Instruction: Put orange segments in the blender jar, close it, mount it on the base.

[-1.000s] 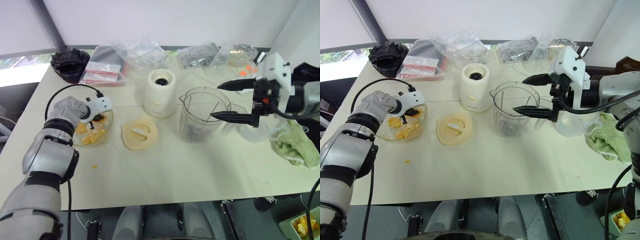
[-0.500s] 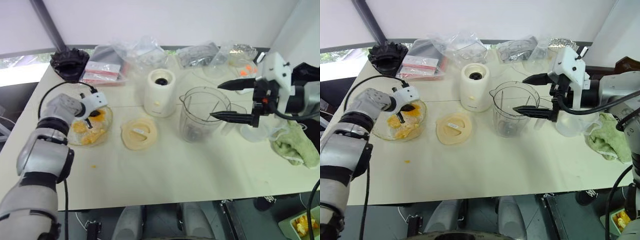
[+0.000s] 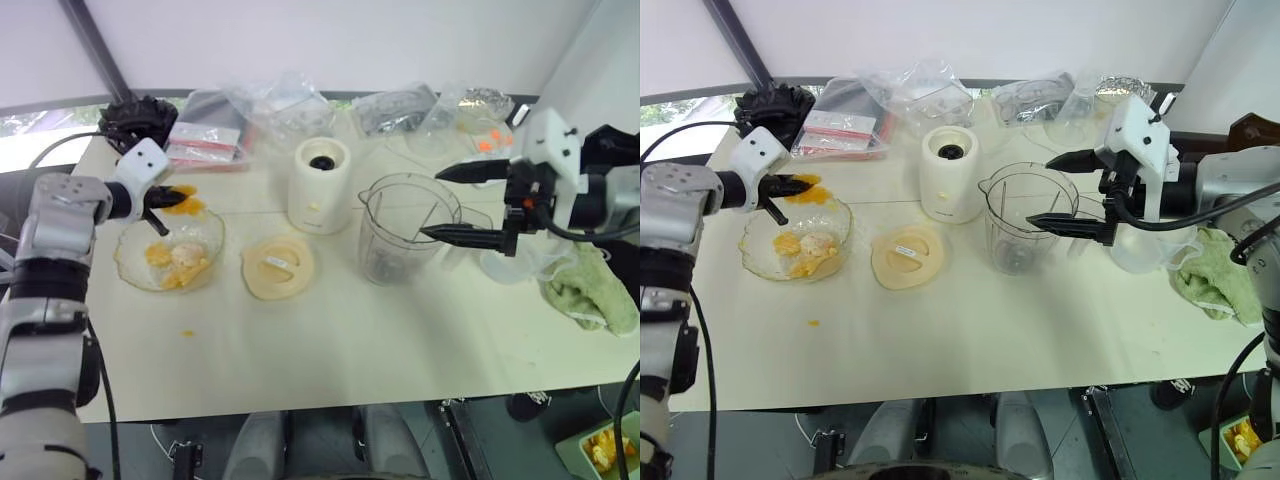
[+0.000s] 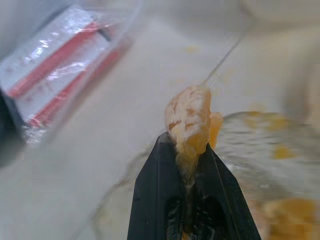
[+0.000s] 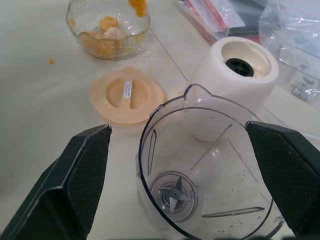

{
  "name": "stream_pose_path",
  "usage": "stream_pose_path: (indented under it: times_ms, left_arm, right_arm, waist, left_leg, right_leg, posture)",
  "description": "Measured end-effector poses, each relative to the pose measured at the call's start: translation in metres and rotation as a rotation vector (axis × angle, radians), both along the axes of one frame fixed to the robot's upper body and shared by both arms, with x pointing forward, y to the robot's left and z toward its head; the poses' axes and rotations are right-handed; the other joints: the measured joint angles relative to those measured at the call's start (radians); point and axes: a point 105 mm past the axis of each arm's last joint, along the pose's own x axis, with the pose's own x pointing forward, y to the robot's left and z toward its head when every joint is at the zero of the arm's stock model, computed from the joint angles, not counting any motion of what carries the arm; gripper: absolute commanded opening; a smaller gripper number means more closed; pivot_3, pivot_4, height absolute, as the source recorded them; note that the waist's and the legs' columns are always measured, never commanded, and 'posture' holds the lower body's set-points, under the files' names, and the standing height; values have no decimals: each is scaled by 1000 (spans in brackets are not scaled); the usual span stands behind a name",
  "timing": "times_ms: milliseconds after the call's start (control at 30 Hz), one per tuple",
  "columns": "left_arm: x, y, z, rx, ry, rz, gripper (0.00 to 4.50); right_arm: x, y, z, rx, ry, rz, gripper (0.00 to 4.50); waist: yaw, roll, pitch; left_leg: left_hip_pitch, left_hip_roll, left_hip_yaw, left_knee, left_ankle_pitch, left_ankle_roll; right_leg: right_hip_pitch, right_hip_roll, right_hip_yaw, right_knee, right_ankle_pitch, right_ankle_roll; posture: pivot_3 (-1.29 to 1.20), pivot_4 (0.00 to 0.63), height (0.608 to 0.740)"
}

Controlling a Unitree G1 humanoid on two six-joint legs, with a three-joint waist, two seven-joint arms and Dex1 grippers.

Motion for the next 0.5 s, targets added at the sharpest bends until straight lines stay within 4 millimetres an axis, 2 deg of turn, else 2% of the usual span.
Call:
stream_pose_path:
  times_ms: [67, 233, 300, 500]
  left_arm:
    - [-3, -11, 19, -40, -49, -13, 51]
    - [-12, -73, 101, -128, -271, -185, 51]
    - [-13, -91, 117, -158, -311, -234, 51]
    - [-13, -186, 149, -283, -357, -535, 51]
  right_arm:
    - [0, 0, 0, 0, -1, -2, 4500]
    - [-3, 1, -2, -6, -7, -11, 4500]
    - [-4, -2, -5, 0, 3, -33, 4500]
    - [-13, -11, -6, 12, -21, -114, 4500]
  waist:
    - [3, 0, 0]
    - [11, 0, 0]
    - [11, 0, 0]
    - [24, -1, 0]
  left_leg:
    - [0, 0, 0, 1, 0, 0]
    - [0, -1, 1, 2, 0, 0]
    - [0, -1, 1, 2, 0, 0]
    - [0, -3, 1, 3, 0, 0]
  right_leg:
    - [1, 0, 0, 0, 0, 0]
    - [2, 0, 0, -2, 0, 0]
    - [2, 0, 0, -2, 0, 0]
    - [3, 0, 0, -3, 0, 0]
  posture:
    - [0, 150, 740]
    - [0, 150, 740]
    - [0, 150, 740]
    - [0, 150, 740]
